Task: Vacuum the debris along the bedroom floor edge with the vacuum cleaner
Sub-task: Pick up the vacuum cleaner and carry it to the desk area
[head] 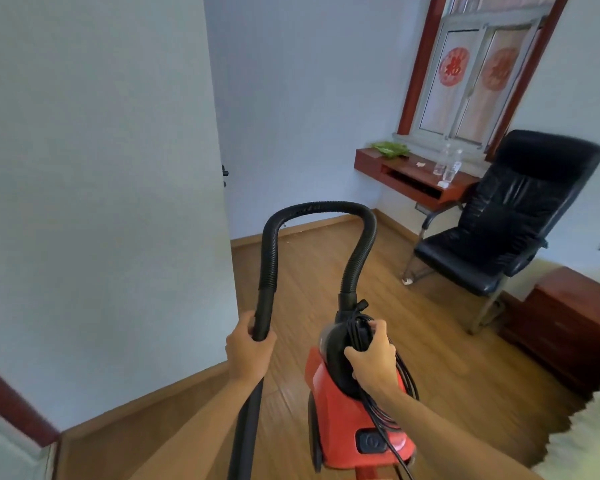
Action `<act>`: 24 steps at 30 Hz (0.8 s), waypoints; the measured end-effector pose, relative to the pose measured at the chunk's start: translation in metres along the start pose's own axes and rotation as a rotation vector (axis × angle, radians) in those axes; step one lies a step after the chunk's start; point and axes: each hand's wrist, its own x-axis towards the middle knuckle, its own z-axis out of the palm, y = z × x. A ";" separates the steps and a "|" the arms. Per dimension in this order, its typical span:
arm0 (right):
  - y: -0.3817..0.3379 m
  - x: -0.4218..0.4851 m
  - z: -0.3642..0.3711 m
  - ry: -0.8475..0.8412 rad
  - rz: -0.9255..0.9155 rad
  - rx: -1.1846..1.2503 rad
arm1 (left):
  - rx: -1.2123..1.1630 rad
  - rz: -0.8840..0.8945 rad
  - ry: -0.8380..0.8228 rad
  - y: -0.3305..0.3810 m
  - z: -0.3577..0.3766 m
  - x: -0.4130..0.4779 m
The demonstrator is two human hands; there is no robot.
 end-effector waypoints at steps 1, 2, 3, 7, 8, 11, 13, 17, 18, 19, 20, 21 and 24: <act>0.000 0.014 0.002 0.009 0.017 0.001 | -0.014 0.002 -0.016 -0.003 0.013 0.014; 0.001 0.029 0.005 0.022 0.035 0.001 | -0.019 0.008 -0.033 -0.006 0.025 0.028; 0.001 0.044 0.008 0.037 0.049 0.004 | -0.026 0.019 -0.047 -0.011 0.038 0.044; 0.000 0.108 0.017 0.068 0.108 0.010 | -0.020 0.012 -0.141 -0.028 0.086 0.108; -0.001 0.125 0.018 0.072 0.124 0.003 | -0.030 0.009 -0.166 -0.031 0.098 0.122; -0.005 0.174 0.019 0.099 0.155 0.018 | -0.068 0.002 -0.191 -0.034 0.133 0.166; -0.007 0.205 0.017 0.111 0.165 0.002 | -0.078 0.001 -0.209 -0.033 0.157 0.191; -0.004 0.253 0.009 0.152 0.176 0.013 | -0.077 -0.026 -0.270 -0.028 0.199 0.232; -0.002 0.265 0.007 0.166 0.177 0.021 | -0.076 -0.030 -0.275 -0.026 0.211 0.242; 0.000 0.276 0.004 0.181 0.179 0.027 | -0.080 -0.030 -0.279 -0.024 0.225 0.250; 0.001 0.287 0.001 0.191 0.182 0.030 | -0.080 -0.030 -0.282 -0.021 0.238 0.257; 0.003 0.299 -0.003 0.199 0.189 0.036 | -0.076 -0.027 -0.283 -0.019 0.252 0.264; 0.011 0.339 -0.015 0.219 0.218 0.060 | -0.085 -0.046 -0.297 -0.014 0.296 0.284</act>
